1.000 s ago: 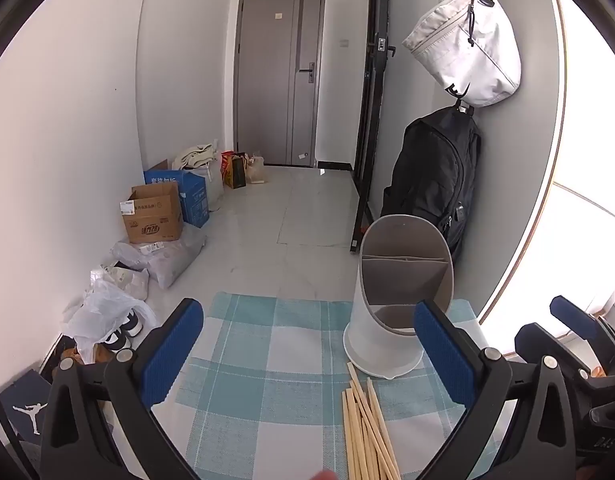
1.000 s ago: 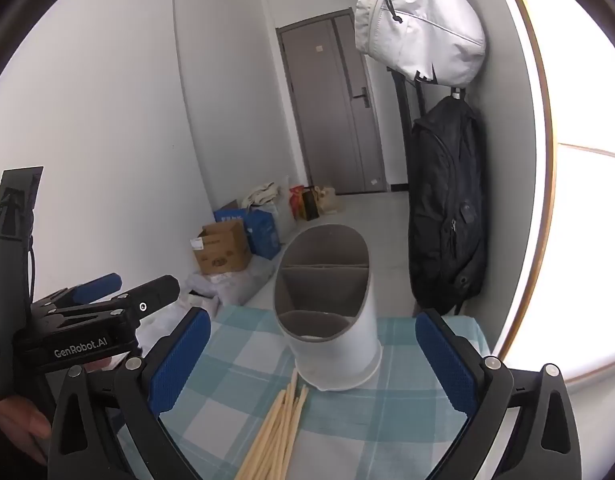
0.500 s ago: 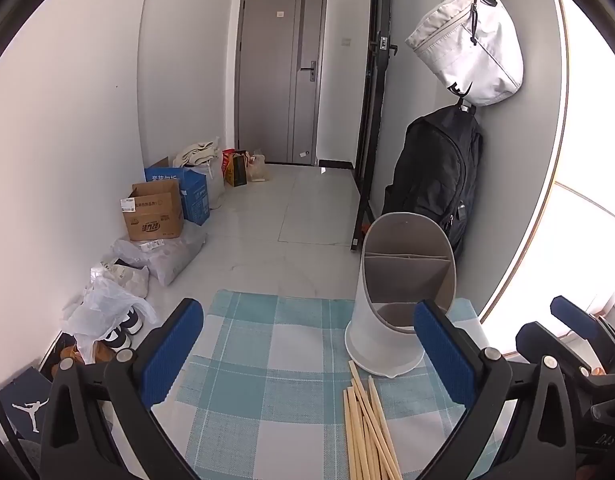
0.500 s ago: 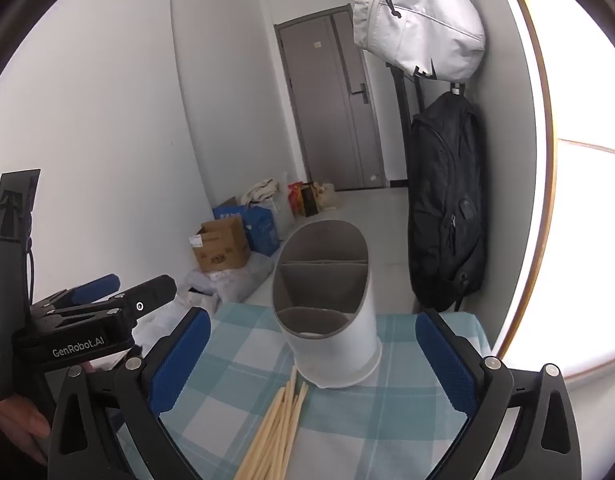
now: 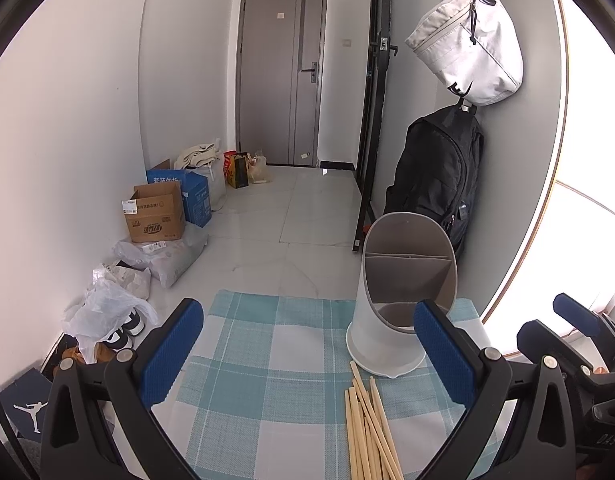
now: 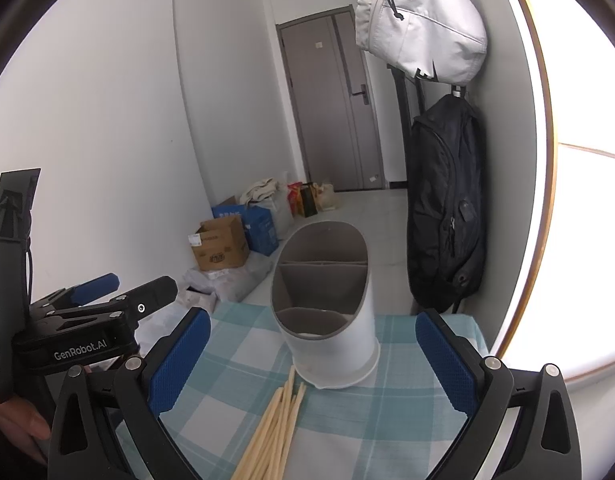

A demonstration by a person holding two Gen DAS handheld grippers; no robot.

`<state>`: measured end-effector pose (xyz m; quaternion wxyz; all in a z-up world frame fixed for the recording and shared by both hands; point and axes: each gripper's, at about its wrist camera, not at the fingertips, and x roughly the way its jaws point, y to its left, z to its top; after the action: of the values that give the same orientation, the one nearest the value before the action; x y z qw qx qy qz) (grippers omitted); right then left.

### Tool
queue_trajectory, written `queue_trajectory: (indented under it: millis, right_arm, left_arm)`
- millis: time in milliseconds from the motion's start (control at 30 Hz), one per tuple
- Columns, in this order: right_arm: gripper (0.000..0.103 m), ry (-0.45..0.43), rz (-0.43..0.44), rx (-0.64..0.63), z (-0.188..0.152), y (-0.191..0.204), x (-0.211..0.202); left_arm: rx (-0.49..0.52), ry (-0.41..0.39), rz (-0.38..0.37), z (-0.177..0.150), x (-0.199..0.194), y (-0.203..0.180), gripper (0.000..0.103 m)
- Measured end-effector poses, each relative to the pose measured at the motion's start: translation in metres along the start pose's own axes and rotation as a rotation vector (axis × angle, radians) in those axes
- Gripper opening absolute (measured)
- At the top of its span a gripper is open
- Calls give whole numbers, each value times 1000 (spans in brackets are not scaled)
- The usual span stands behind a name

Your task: Organize utensils

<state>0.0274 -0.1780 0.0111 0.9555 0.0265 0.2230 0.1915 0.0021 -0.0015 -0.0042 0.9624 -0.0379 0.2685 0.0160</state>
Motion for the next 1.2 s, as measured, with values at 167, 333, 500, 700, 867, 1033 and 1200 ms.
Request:
queue_trajectory:
  millis: [167,333,500,700,867,1033,1200]
  right_arm:
    - [103,1,-2,6,1,-1,0]
    - [103,0,-2,8,1,-3,0]
    - [103,1,-2,7,2,-2,0]
    - [103,0,-4,8,2,-3,-1]
    - [103,6,-3,8,2,-2,1]
    - [103,9,-3,10,2,-2,2]
    - [103,12,-2,12,1,-3,3]
  left_arm:
    - [-5,5,-1,3,2,-1,102]
    - [-4,5,-1,3,3,-1,102]
    - [-6,8,-1,2,3,0,102]
    - [5,2,4,2,2,-2,102]
    - [7,2,2,0,1,-2,102]
    - [7,8,-10,1,2,-1,102]
    - [-7,25,-18,1,4,1,102]
